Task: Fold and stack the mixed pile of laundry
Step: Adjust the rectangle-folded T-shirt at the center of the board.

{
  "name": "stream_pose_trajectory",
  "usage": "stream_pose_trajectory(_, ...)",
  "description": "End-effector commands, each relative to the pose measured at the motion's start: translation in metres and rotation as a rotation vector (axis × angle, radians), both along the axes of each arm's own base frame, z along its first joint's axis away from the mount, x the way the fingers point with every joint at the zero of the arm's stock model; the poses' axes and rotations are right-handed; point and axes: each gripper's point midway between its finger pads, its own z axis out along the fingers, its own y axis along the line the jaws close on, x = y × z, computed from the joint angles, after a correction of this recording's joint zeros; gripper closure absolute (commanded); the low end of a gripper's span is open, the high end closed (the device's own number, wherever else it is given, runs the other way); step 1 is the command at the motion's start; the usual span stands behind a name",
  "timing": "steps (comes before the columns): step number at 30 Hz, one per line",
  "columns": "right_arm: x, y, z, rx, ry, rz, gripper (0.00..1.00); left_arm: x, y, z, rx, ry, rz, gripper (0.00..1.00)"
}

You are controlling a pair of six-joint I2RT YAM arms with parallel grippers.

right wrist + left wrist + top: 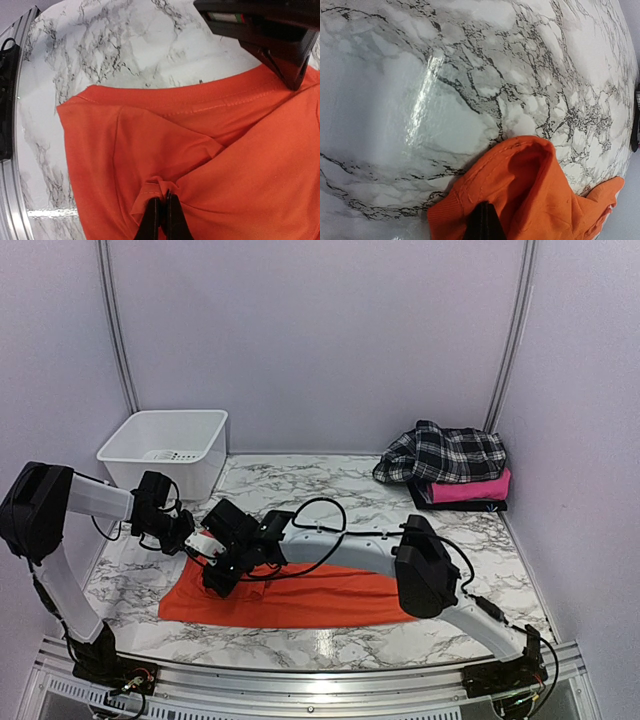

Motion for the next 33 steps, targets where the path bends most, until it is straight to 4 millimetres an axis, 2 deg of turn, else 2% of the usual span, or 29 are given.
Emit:
stream_pose_trajectory(1, -0.007, 0.010, 0.066, 0.141, -0.019, 0.040, 1.00, -0.020, 0.024, -0.030, 0.110, 0.122, 0.065, 1.00)
stream_pose_trajectory(7, -0.017, 0.010, 0.083, 0.202, -0.008, 0.076, 1.00, -0.021, 0.028, -0.033, 0.119, 0.135, 0.085, 1.00)
stream_pose_trajectory(18, -0.035, 0.008, 0.042, 0.144, 0.098, 0.143, 1.00, -0.022, 0.035, -0.033, 0.139, 0.140, 0.104, 1.00)
stream_pose_trajectory(19, -0.036, 0.008, 0.041, 0.144, 0.104, 0.150, 0.99, -0.021, 0.035, -0.032, 0.138, 0.139, 0.102, 1.00)
stream_pose_trajectory(21, -0.034, 0.008, 0.045, 0.142, 0.095, 0.147, 0.82, -0.020, 0.035, -0.029, 0.139, 0.131, 0.101, 1.00)
stream_pose_trajectory(24, -0.020, 0.003, 0.068, 0.168, 0.074, 0.116, 0.69, -0.016, 0.038, -0.016, 0.147, 0.091, 0.110, 0.96)
stream_pose_trajectory(27, 0.009, -0.014, 0.101, 0.214, 0.088, 0.047, 0.62, -0.008, 0.044, 0.006, 0.164, 0.029, 0.120, 0.86)
stream_pose_trajectory(31, 0.045, -0.055, 0.141, 0.256, 0.065, -0.043, 0.56, 0.001, 0.056, 0.039, 0.209, -0.050, 0.142, 0.74)
stream_pose_trajectory(33, 0.058, -0.083, 0.149, 0.251, 0.063, -0.086, 0.54, 0.002, 0.064, 0.053, 0.246, -0.076, 0.157, 0.67)
